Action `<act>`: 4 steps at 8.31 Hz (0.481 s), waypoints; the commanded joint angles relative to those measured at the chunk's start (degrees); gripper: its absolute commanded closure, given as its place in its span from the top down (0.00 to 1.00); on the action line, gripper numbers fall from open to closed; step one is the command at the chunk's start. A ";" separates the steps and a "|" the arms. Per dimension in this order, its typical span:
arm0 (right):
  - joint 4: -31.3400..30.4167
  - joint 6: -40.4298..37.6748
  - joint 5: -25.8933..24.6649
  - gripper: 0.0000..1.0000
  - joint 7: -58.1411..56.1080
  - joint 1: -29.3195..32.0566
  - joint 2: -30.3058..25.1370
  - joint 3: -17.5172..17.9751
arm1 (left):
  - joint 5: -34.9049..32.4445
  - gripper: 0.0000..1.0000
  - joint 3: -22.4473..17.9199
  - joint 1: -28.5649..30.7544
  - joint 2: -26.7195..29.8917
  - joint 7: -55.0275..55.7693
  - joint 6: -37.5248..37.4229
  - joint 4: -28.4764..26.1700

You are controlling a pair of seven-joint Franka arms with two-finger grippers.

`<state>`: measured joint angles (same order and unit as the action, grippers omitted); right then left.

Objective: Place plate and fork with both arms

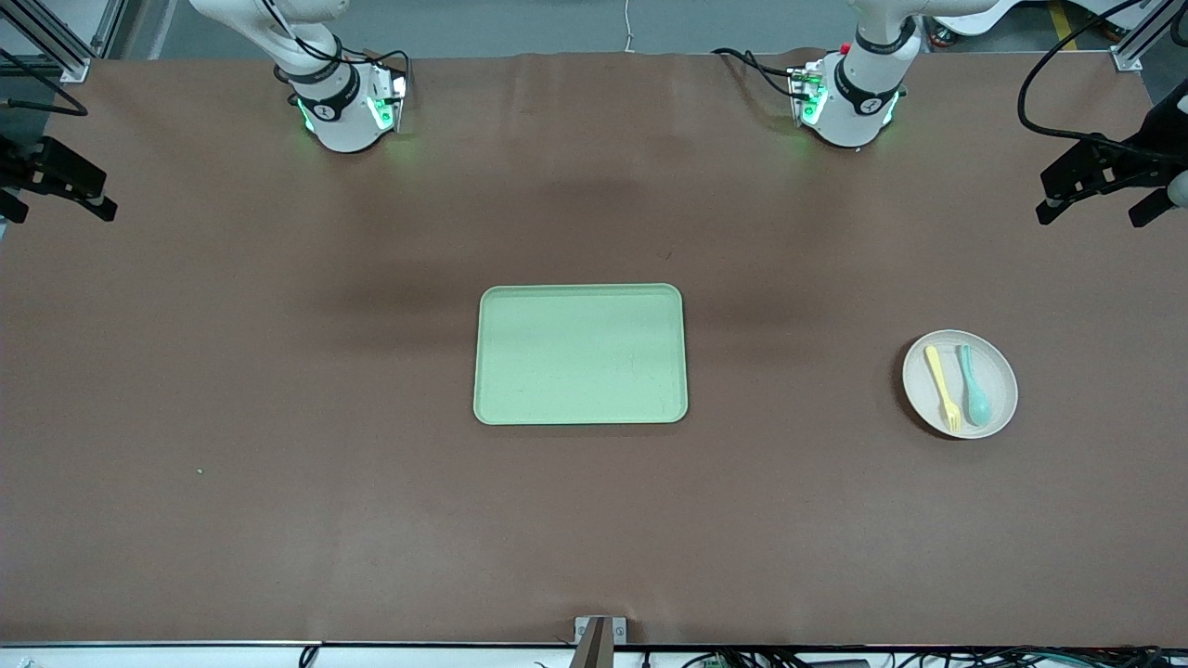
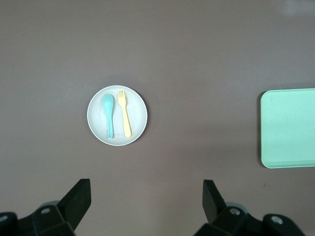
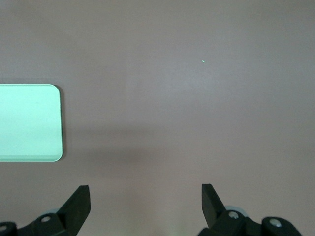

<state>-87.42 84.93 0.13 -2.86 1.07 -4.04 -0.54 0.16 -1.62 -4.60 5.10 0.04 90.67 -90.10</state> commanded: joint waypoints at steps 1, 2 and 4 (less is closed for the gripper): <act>1.54 -0.82 -0.22 1.00 2.14 -1.32 -0.17 0.37 | -1.91 1.00 0.30 -0.23 0.78 0.40 -1.27 -0.50; 1.55 -0.74 -0.22 1.00 2.68 -1.16 -0.09 0.37 | -1.92 1.00 0.30 -0.14 0.53 0.92 -1.46 0.45; 1.11 -0.82 -0.13 1.00 2.51 -1.25 0.18 0.37 | -1.39 1.00 -0.40 1.51 -0.87 1.02 -1.98 0.28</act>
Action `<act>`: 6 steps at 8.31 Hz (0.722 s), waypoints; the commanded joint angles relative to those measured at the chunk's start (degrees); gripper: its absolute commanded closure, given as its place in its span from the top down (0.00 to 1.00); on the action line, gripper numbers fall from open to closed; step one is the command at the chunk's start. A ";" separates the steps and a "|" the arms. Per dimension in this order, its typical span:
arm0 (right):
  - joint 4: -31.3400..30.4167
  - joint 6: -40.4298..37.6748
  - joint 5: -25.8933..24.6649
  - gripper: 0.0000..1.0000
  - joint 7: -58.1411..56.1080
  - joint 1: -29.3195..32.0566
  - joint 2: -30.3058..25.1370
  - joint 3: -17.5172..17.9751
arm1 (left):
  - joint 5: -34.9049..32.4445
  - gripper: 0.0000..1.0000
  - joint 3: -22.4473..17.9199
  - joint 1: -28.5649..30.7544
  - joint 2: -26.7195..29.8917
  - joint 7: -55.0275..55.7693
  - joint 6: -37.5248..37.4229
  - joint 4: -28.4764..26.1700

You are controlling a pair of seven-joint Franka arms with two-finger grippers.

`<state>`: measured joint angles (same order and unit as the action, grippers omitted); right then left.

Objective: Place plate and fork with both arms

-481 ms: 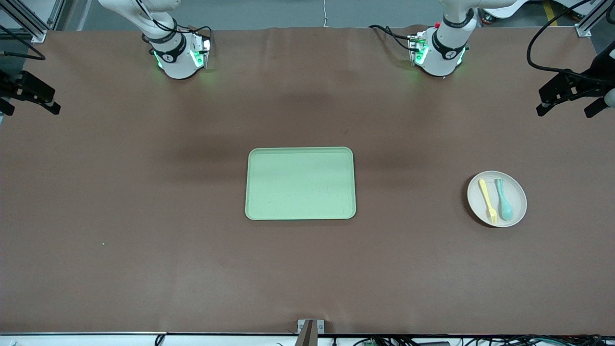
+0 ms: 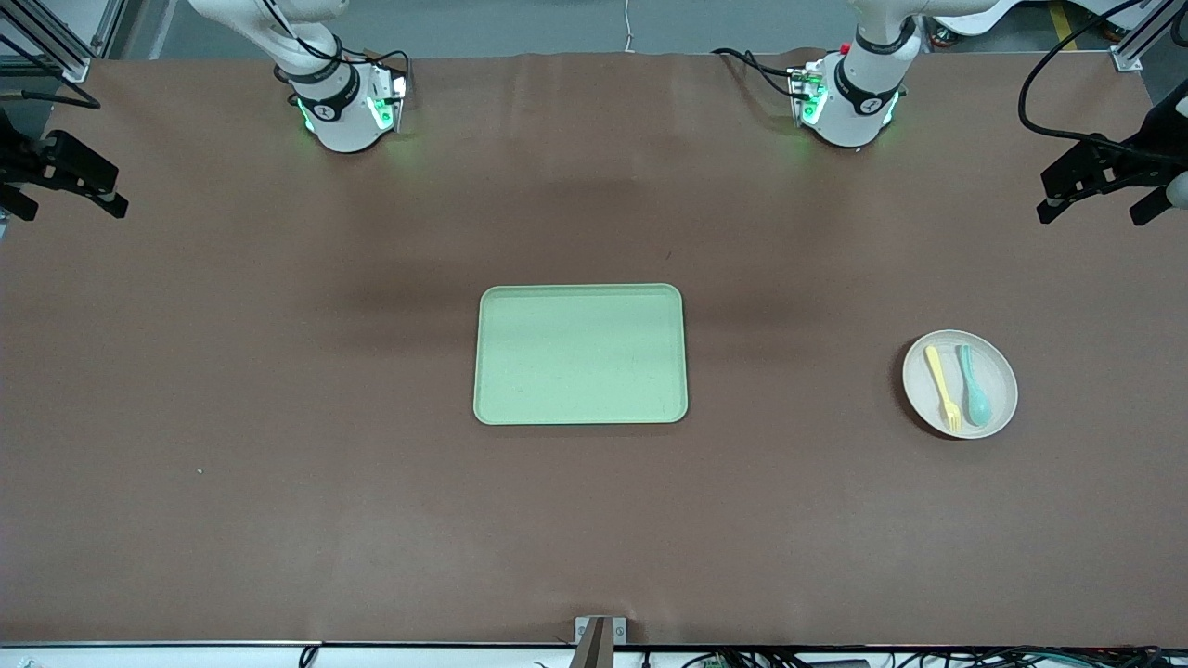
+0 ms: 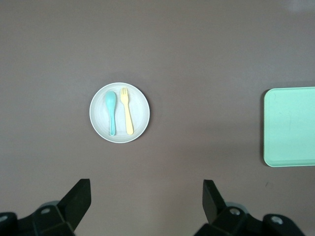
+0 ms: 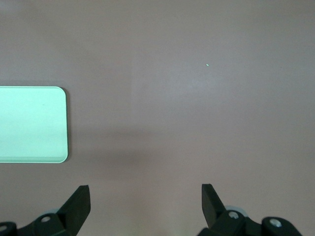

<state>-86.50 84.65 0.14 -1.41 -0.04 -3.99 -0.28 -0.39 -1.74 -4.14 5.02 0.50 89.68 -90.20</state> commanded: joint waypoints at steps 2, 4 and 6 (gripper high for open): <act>0.19 -0.37 -0.14 1.00 0.62 0.12 0.99 0.10 | -0.84 0.99 -0.28 5.17 -8.40 0.13 -1.00 0.38; 0.19 -0.37 -0.14 1.00 0.62 -0.13 1.79 0.01 | 3.78 0.99 -0.11 13.49 -19.99 -10.09 4.76 0.73; 0.19 -0.37 -0.31 1.00 0.97 0.04 1.87 0.01 | 11.16 0.99 -0.11 19.85 -30.72 -23.82 13.36 0.82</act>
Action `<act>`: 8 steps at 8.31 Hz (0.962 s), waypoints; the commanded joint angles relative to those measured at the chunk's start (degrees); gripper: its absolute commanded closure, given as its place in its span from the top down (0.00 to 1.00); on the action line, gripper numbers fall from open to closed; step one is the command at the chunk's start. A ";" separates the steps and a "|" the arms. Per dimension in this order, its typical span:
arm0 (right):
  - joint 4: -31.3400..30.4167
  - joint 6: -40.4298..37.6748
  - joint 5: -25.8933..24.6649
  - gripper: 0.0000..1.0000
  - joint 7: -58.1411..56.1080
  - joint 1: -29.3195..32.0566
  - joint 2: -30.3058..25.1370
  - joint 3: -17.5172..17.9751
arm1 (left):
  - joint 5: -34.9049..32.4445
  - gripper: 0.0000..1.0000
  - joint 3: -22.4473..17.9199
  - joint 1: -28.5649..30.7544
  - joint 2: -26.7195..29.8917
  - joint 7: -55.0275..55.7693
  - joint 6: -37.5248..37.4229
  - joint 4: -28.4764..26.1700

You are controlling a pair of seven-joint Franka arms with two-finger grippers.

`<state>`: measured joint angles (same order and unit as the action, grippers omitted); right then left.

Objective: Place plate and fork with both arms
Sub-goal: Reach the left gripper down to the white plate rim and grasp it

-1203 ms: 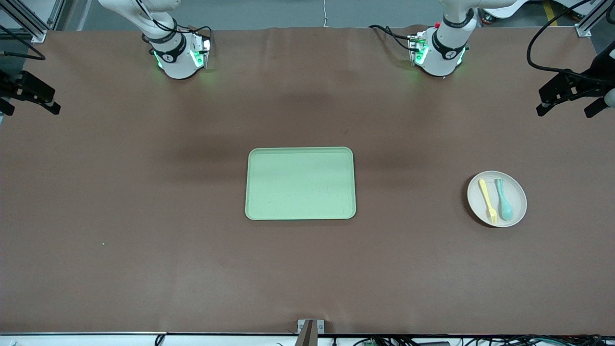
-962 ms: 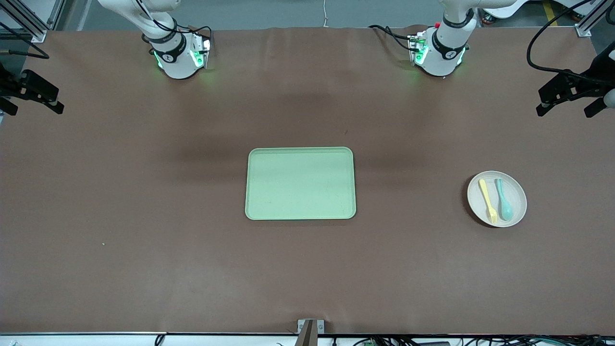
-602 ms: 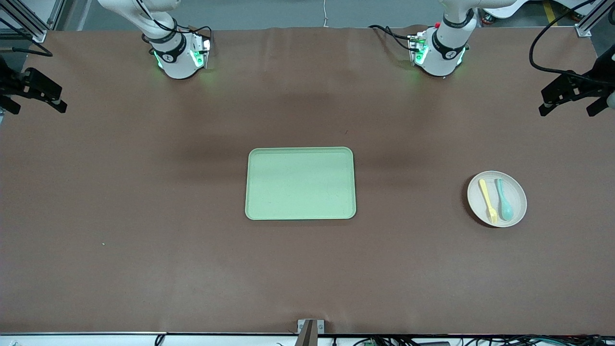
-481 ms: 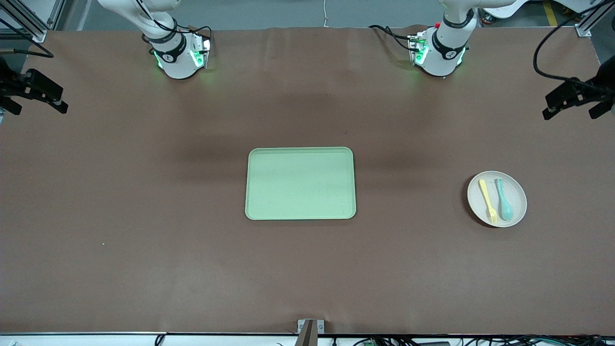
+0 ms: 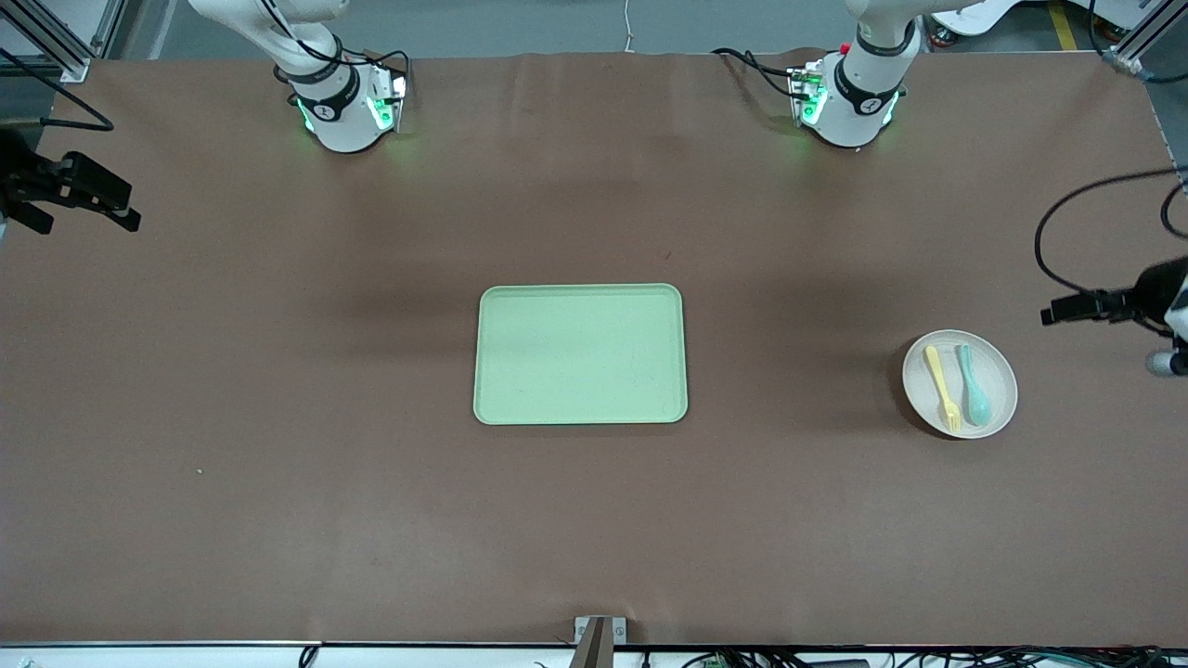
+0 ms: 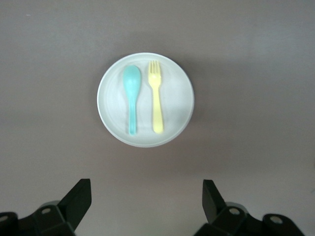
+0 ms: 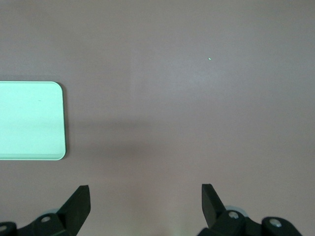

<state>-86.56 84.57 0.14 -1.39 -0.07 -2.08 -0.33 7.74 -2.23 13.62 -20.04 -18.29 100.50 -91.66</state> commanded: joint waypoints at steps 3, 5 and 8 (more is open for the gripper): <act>-0.10 -0.02 -0.31 1.00 0.95 -0.10 0.41 0.06 | 2.89 0.86 0.39 5.97 -17.98 -14.55 13.02 2.28; -0.10 -0.02 -0.31 1.00 0.87 -0.19 0.50 0.06 | 3.24 0.64 0.39 6.59 -21.52 -15.90 16.74 2.19; -0.18 0.07 -0.31 1.00 0.95 -0.19 0.59 0.06 | 3.33 0.42 0.39 6.68 -22.15 -15.90 16.83 2.28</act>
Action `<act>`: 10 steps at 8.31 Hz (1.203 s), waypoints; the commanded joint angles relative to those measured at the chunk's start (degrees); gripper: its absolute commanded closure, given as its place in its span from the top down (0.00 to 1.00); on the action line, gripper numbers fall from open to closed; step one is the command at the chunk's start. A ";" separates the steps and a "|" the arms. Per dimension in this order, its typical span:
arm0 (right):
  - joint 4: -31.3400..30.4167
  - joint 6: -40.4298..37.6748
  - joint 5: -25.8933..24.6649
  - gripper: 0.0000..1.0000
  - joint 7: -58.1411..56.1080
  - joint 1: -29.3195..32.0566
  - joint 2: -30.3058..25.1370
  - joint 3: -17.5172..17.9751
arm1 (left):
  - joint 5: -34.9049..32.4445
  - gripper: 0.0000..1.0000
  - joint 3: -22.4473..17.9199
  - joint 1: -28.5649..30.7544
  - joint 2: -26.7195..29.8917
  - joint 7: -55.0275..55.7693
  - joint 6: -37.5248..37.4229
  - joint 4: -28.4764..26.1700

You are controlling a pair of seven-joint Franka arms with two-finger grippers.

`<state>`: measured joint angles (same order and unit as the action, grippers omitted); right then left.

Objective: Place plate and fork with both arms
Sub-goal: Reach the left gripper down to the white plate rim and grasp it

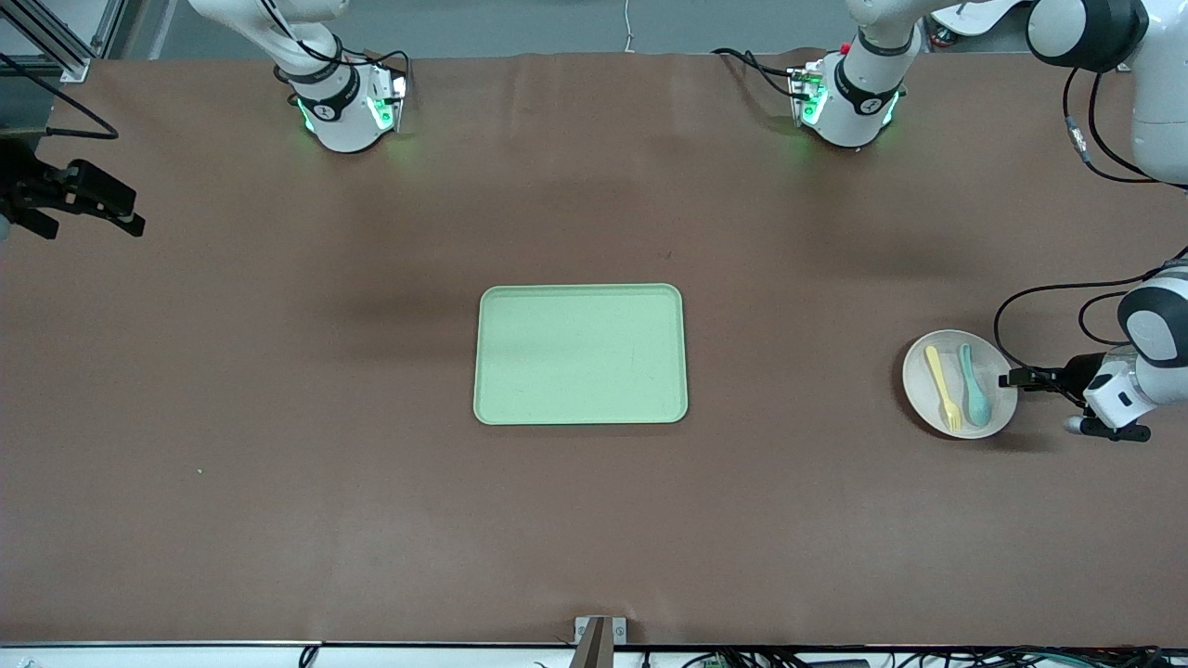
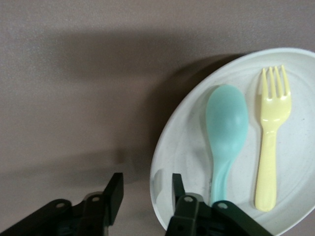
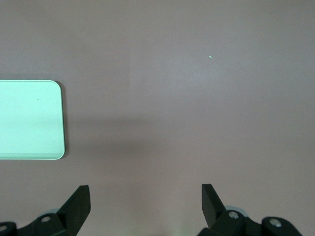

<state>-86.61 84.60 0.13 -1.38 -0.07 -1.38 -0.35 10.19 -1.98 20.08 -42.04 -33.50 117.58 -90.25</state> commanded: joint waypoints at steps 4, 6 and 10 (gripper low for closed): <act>-0.14 0.30 -0.31 1.00 0.94 -0.20 0.59 0.09 | 2.99 0.22 0.22 -0.22 -0.67 -0.68 1.24 0.87; -0.14 0.39 -0.31 1.00 0.94 0.07 0.94 0.09 | 2.99 0.16 0.31 -0.22 -0.76 -0.68 1.33 0.87; -0.22 0.39 -0.31 1.00 0.94 -0.02 1.03 0.09 | 2.55 0.02 0.22 -0.22 -0.59 -0.68 1.34 1.04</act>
<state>-86.62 84.75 0.13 -1.37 -0.07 -0.26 -0.37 12.32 -1.73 19.89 -42.28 -33.55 118.44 -90.01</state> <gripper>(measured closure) 0.000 0.930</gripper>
